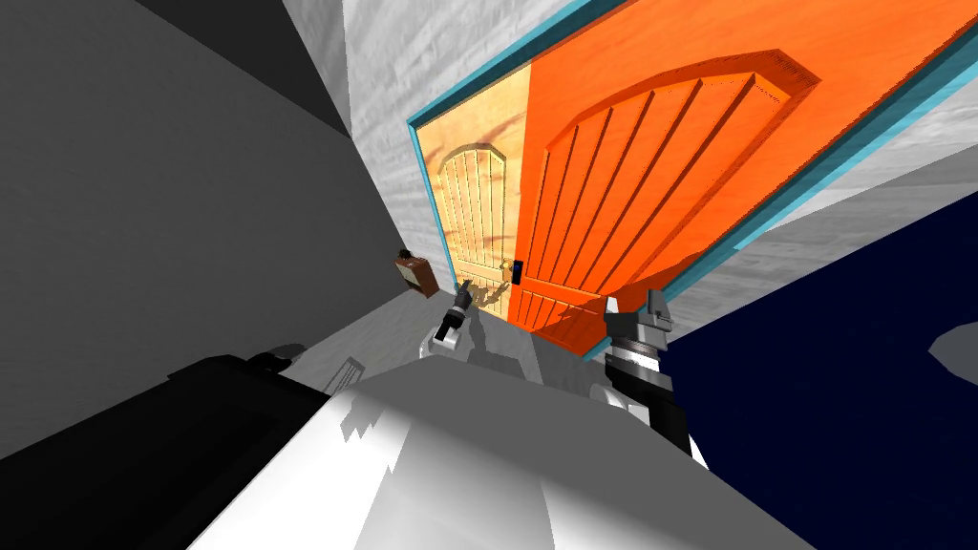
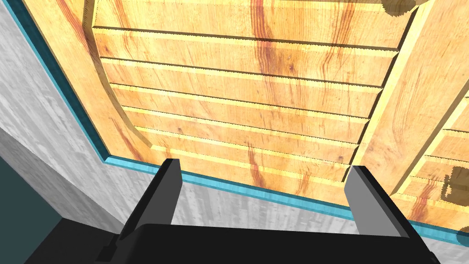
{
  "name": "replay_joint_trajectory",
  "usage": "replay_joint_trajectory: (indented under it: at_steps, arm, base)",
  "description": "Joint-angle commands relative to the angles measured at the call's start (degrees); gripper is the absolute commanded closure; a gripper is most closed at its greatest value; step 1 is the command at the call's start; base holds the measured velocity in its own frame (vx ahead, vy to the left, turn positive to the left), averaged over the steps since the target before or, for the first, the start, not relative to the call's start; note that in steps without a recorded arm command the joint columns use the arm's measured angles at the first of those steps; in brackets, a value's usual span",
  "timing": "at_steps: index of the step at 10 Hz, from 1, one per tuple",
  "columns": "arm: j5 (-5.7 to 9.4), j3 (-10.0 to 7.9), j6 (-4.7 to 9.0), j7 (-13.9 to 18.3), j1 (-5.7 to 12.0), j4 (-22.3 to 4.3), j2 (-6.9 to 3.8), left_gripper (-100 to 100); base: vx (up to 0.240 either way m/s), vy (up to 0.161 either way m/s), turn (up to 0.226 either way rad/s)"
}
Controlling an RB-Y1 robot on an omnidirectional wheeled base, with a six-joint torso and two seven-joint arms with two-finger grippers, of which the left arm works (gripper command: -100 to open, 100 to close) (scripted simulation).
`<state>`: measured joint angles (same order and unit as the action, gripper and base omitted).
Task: Pull the door open
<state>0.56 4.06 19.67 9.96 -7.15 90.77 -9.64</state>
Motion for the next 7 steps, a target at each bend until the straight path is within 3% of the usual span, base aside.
replay_joint_trajectory:
  at_steps: [1,7]
  arm:
    - [0.07,0.45,-0.13,0.2,1.3,-2.4,-0.32,-100]
    - [0.36,1.87,-0.44,0.8,4.8,-9.4,-1.45,-100]
  base:
    - [0.148,-0.014,-0.093]
    - [0.121,-0.004,-0.07]
